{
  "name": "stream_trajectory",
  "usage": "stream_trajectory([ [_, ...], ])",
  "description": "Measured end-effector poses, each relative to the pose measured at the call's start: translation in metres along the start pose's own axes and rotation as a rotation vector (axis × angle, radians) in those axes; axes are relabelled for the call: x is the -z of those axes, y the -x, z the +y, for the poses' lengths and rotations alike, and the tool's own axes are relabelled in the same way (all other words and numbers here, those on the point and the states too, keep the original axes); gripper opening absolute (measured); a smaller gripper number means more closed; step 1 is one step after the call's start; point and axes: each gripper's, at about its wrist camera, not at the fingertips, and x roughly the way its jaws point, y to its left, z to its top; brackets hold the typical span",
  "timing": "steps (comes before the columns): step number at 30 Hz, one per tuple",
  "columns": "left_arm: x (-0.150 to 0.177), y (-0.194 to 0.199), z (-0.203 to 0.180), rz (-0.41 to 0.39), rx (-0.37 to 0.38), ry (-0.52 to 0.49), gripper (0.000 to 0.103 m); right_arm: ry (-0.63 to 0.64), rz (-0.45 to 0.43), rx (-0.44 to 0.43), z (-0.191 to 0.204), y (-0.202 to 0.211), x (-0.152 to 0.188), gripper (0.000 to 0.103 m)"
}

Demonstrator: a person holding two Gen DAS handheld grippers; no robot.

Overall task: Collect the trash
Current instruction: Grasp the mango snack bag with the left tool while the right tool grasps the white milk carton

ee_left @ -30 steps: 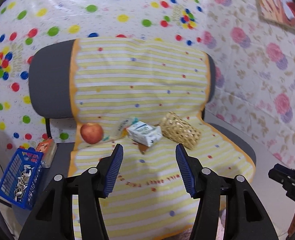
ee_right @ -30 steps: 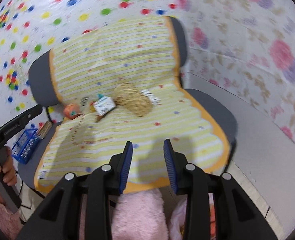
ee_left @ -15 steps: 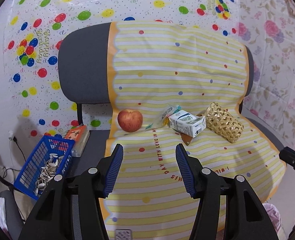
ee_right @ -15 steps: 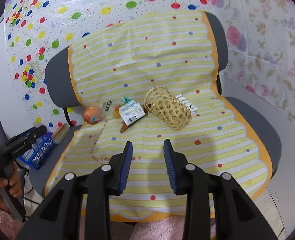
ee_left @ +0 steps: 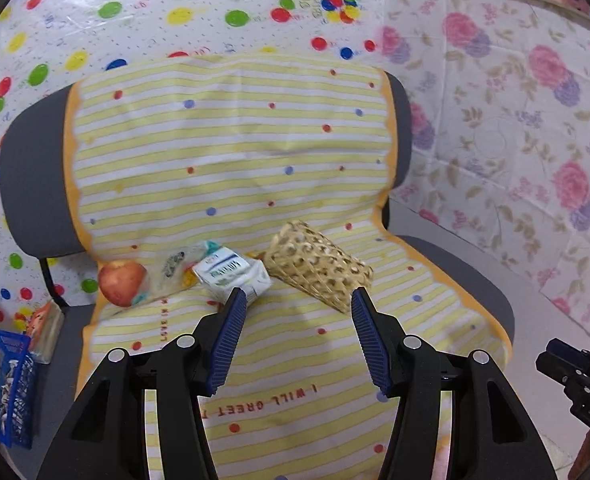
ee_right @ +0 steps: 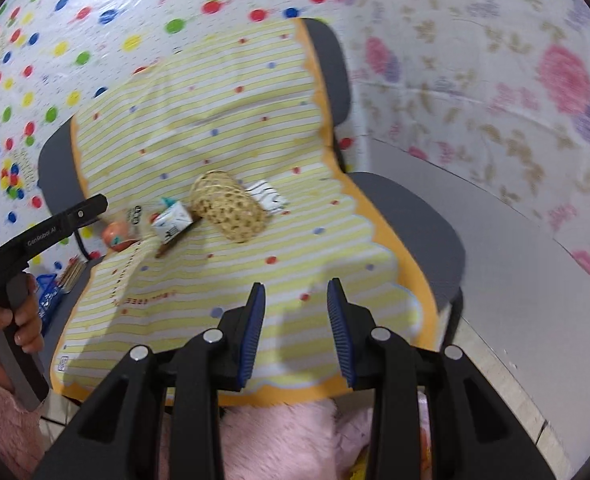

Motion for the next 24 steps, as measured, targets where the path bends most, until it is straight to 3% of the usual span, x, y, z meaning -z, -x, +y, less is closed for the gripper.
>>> stream_trajectory([
  [2,0.007,0.001,0.004,0.015,0.004,0.001,0.056,-0.013,-0.001,-0.001,0.001,-0.002,0.004,0.032],
  [6,0.022,0.006,0.041,0.039,-0.059,0.026,0.056,0.012,-0.005,-0.015,0.016,-0.014,0.002,0.035],
  [7,0.022,0.008,0.050,0.035,-0.077,0.033,0.058,0.023,-0.006,-0.022,0.022,-0.018,0.000,0.037],
  [8,0.024,0.011,0.066,0.027,-0.106,0.049,0.067,0.035,-0.007,-0.028,0.026,-0.021,-0.003,0.038],
  [14,0.025,-0.008,0.122,0.038,-0.201,0.109,0.068,0.097,-0.002,-0.063,0.054,-0.053,-0.022,0.044],
  [24,0.001,-0.099,0.156,0.079,-0.153,0.069,0.068,0.141,0.055,-0.071,0.077,-0.116,-0.057,0.051],
])
